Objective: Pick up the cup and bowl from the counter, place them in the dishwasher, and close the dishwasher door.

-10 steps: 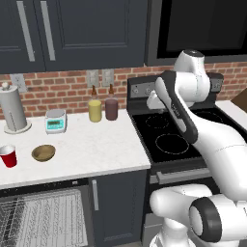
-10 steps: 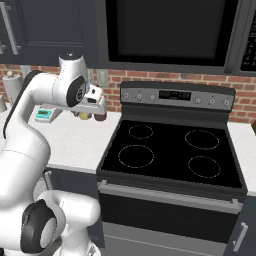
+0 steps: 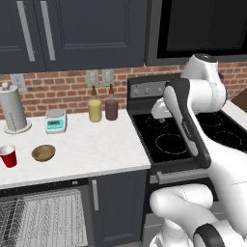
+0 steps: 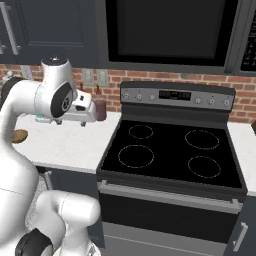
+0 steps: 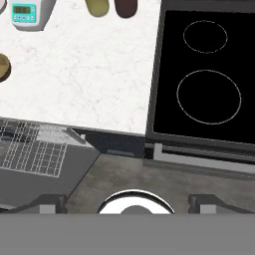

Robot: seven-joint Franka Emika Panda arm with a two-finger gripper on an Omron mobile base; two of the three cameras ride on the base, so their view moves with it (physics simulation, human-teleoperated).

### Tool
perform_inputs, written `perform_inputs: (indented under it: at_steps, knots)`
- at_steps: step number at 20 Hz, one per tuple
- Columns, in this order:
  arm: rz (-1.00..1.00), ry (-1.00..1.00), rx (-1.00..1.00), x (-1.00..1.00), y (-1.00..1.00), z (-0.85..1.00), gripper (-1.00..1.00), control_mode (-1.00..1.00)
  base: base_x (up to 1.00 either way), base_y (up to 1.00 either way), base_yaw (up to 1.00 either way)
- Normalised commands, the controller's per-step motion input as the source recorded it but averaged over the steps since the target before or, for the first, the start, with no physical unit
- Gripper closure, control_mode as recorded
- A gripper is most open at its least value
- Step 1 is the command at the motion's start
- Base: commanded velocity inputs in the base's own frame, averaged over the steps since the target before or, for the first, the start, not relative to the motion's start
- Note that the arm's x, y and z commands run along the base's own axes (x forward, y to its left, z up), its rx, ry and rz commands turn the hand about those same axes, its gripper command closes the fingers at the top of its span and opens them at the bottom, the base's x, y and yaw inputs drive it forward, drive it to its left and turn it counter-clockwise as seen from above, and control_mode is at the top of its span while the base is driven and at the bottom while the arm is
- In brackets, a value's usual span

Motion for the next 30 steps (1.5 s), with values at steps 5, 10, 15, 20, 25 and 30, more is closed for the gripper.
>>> perform_inputs:
  at_steps: [5, 10, 15, 20, 25, 30]
  knots:
    - [0.04, -0.09, -0.02, -0.93, 0.22, -0.19, -1.00, -1.00, 0.00, 0.00, 0.00]
    - [0.00, 0.03, -0.03, -0.30, 0.08, -0.09, -1.00, -1.00, 0.00, 0.00, 0.00]
    - [0.00, 0.03, -0.03, -0.11, 0.01, -0.06, -1.00, -1.00, 0.00, 0.00, 0.00]
    - [0.00, 0.01, 0.00, 0.00, 0.00, -0.01, -1.00, 1.00, 0.00, -0.02, 0.02]
    - [0.00, 0.00, 0.00, 0.00, 0.00, 0.00, -1.00, 1.00, -0.20, -0.27, 0.26]
    - [0.00, 0.00, 0.00, 0.00, 0.00, 0.00, -1.00, 1.00, -0.24, -0.64, 0.58]
